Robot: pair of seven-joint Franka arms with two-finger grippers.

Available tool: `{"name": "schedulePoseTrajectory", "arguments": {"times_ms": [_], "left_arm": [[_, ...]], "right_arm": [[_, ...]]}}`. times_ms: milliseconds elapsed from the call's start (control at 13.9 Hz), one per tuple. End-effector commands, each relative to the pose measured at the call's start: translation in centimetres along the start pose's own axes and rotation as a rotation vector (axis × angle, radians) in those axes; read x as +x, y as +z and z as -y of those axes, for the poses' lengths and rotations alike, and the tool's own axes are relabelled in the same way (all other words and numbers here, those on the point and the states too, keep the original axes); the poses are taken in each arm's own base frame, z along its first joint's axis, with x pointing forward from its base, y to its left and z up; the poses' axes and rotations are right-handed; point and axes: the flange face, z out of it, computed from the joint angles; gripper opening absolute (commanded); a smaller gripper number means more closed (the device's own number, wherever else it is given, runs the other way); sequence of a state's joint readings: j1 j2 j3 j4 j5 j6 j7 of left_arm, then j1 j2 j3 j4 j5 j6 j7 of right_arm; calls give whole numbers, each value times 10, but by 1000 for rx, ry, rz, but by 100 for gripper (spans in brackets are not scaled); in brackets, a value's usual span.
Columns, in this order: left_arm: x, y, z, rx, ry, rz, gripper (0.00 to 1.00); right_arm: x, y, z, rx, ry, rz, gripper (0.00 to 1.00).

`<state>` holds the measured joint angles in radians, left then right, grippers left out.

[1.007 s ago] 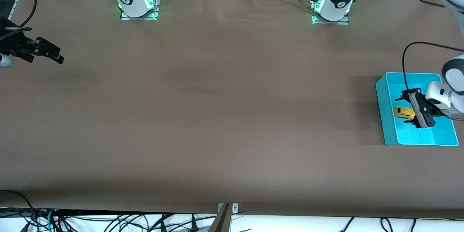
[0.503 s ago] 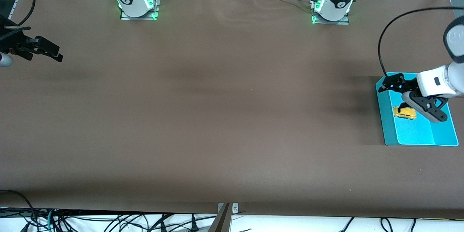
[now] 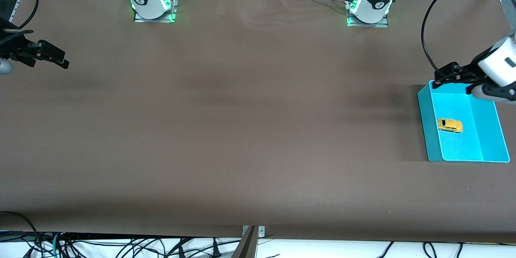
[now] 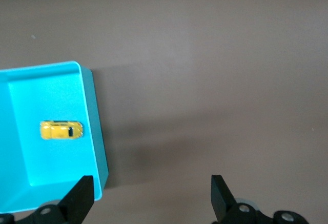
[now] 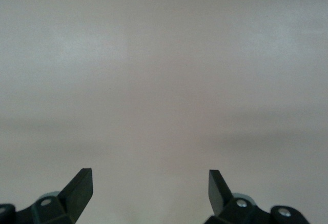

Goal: Wind and store yellow beetle car

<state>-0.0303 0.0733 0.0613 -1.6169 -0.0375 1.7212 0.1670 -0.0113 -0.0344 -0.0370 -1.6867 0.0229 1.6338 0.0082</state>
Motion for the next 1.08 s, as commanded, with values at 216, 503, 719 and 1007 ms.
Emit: {"name": "schedulePoseTrajectory", "arguments": {"times_ms": [216,503,719,1007], "left_arm": [[-15,-22,-6,-17,-41,46,100],[-24,-25,-20,-11,-144,91,100],[-22,-19,-18,-16,-132,108,100],[-22,-18,-17,-15,-128,109,100]], "right_arm": [[-5,-4,-3,-9,-13,1,100],[-5,-4,-3,-9,-13,1,100],[-4,-4,-3,-9,-13,1,100],[-4,-4,-3,-9,-13,3,100]]}}
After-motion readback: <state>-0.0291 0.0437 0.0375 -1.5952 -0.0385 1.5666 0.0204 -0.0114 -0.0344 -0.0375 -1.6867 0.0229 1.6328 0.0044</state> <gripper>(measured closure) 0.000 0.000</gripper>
